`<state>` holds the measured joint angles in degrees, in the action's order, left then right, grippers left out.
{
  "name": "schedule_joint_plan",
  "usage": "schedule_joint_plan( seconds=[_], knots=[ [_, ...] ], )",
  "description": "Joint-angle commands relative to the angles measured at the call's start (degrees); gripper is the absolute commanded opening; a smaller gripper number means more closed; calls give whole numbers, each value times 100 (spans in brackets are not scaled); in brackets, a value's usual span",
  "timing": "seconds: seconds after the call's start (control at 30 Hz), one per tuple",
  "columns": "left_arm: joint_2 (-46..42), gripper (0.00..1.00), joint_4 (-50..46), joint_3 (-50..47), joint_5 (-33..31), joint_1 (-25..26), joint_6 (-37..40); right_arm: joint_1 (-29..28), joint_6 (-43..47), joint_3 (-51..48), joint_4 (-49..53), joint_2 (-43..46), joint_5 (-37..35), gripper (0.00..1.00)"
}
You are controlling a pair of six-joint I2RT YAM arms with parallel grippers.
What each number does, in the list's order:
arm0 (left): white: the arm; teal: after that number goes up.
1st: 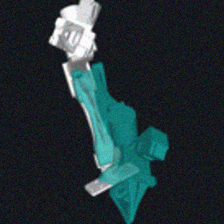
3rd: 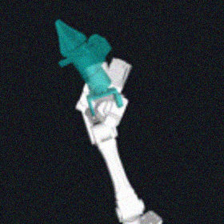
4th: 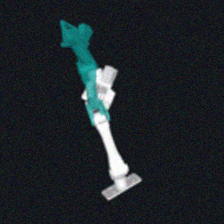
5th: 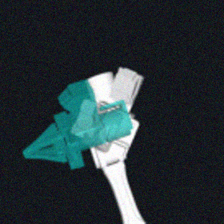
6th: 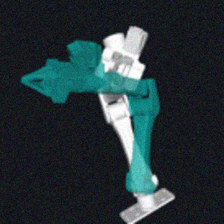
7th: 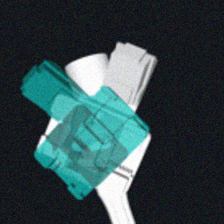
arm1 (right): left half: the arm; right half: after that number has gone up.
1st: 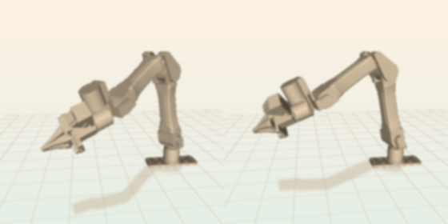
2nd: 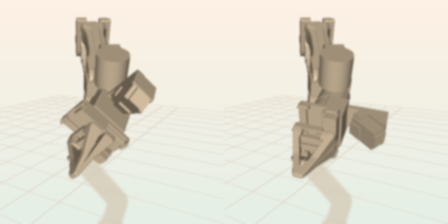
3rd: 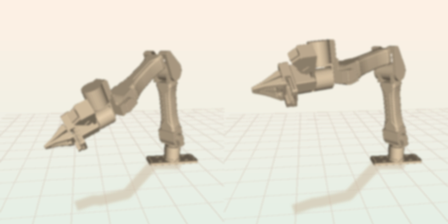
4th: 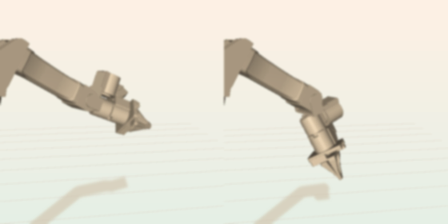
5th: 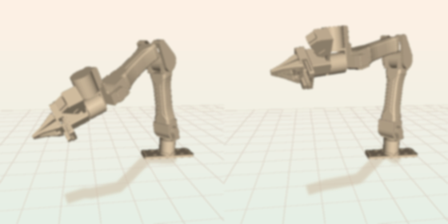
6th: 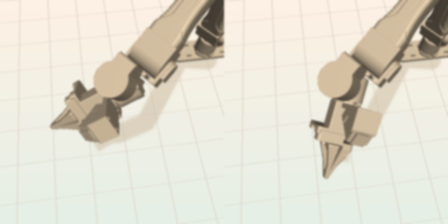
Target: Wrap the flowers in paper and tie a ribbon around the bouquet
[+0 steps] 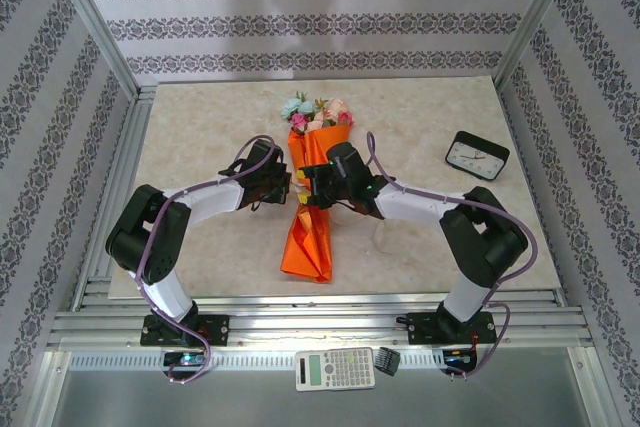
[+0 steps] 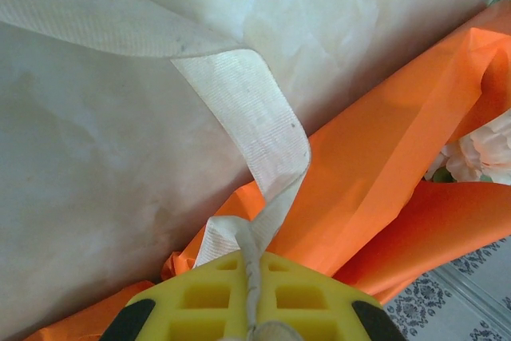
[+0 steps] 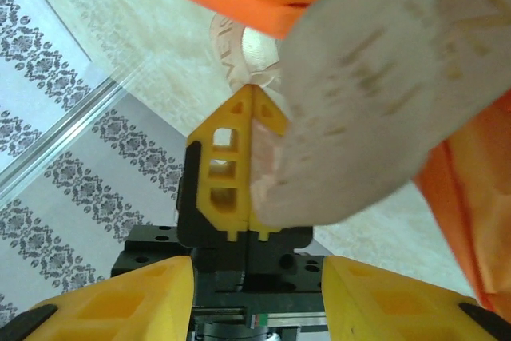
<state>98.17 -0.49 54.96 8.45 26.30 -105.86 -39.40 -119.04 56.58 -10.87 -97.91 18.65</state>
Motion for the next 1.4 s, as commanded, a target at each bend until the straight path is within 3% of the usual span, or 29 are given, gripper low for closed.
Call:
schedule_joint_plan(
  seconds=[0.0, 0.3, 0.4, 0.6, 0.73, 0.87, 0.9, 0.97, 1.1, 1.37],
  knots=[
    [-174, 0, 234, -95, -162, 91, 123, -7, -898, 152, 147, -176, -222, 45],
    [-254, 0, 333, -143, -193, 143, 171, 23, -1087, 272, 26, -536, -325, 38],
    [-309, 0, 345, -155, -194, 147, 198, 45, -1098, 336, 0, -641, -369, 27],
    [-485, 0, 226, -224, -146, 164, 301, 98, -1030, 363, -14, -729, -462, 16],
    [-601, 0, 228, -327, -92, 190, 271, 105, -922, 354, 13, -729, -551, 0],
    [-635, 0, 257, -453, 13, 208, 150, 99, -678, 393, 24, -773, -508, 0],
    [-644, 1, 320, -511, 23, 206, 85, 100, -588, 389, 30, -760, -512, 0],
    [-677, 22, 433, -614, 55, 204, -45, 99, -306, 363, 26, -718, -577, 0],
    [-710, 37, 516, -736, 195, 200, -281, 98, -17, 144, -319, -656, -667, 0],
    [-815, 46, 584, -818, 404, 191, -924, 137, 513, -172, -750, -521, -710, 0]
  ],
)
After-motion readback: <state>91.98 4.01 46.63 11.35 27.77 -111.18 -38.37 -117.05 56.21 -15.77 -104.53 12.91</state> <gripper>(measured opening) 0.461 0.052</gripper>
